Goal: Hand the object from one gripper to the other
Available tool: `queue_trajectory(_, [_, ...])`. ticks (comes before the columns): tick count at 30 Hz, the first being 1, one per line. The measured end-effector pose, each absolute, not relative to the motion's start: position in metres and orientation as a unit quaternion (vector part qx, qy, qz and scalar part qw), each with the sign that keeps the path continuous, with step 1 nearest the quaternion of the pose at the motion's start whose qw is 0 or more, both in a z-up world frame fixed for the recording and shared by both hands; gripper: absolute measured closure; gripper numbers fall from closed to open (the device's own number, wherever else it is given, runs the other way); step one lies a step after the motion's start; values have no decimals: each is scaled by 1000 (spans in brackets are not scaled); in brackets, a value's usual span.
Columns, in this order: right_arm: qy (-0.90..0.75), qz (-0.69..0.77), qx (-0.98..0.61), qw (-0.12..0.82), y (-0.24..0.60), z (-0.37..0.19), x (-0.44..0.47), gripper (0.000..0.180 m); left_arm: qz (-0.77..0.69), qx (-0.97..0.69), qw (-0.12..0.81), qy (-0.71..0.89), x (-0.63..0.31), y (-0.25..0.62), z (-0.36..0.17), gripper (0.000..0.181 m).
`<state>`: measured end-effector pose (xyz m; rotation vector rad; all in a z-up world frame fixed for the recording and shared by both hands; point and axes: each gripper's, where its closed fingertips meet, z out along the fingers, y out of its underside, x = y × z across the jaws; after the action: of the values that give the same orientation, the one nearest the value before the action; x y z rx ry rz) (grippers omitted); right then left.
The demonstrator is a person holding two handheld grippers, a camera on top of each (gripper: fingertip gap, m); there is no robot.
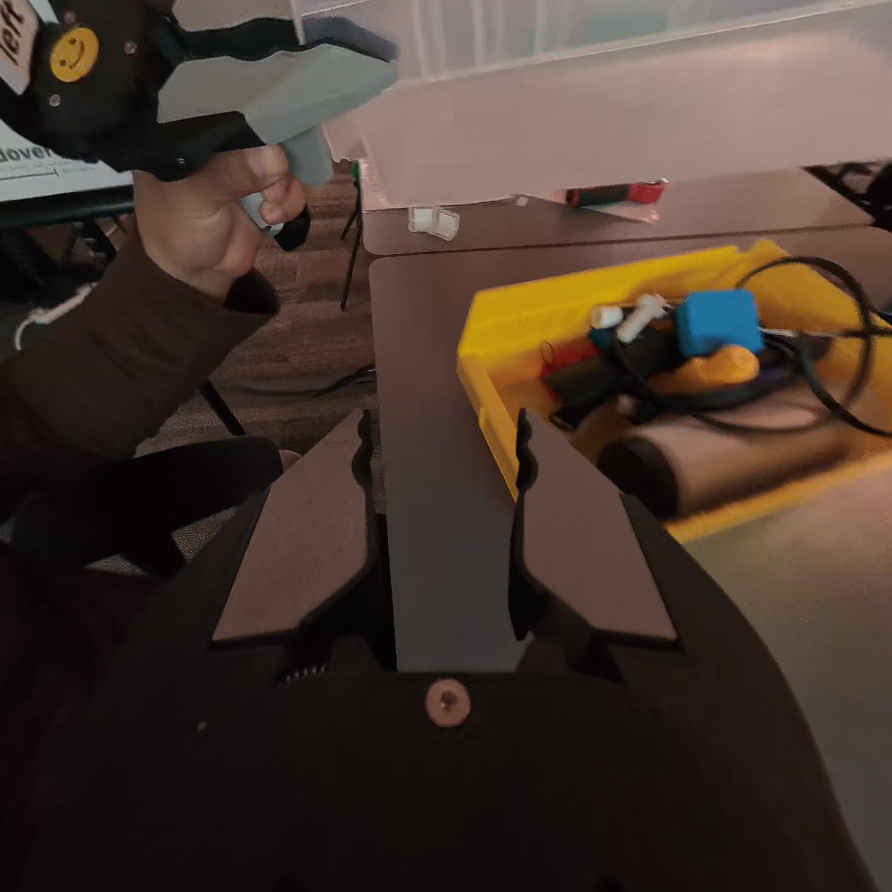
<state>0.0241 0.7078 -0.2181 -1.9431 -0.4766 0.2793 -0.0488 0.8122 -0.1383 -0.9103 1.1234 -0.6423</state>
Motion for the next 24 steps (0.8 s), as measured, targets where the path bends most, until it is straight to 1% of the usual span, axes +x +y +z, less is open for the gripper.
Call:
queue_trajectory(3, [-167, 114, -823, 531, 653, -219, 71, 124, -307, -369, 698, 531, -26, 770, -125, 177])
queue_trajectory(5, [-141, 114, -840, 512, 614, -230, 97, 118, -325, -341, 689, 551, -8, 740, -117, 177])
queue_trajectory(6, [-134, 107, -846, 505, 594, -236, 108, 119, -337, -328, 681, 561, 3, 723, -113, 177])
queue_trajectory(7, [-123, 87, -850, 505, 579, -238, 120, 124, -349, -313, 673, 572, 17, 703, -110, 177])
queue_trajectory(9, [-115, 36, -866, 485, 549, -240, 144, 122, -376, -283, 653, 593, 45, 664, -108, 177])
queue_trajectory(11, [-77, -24, -873, 481, 519, -235, 175, 127, -414, -263, 628, 604, 77, 625, -111, 177])
queue_trajectory(14, [-31, -43, -873, 485, 471, -228, 202, 130, -451, -245, 576, 636, 125, 565, -138, 177])
queue_trajectory(18, [25, -85, -864, 496, 418, -226, 236, 134, -455, -223, 517, 690, 175, 494, -193, 175])
queue_trajectory(21, [46, -59, -863, 500, 401, -235, 242, 147, -454, -233, 489, 707, 210, 463, -236, 175])
queue_trajectory(24, [63, -69, -874, 477, 401, -251, 250, 140, -457, -249, 468, 714, 235, 444, -274, 175])
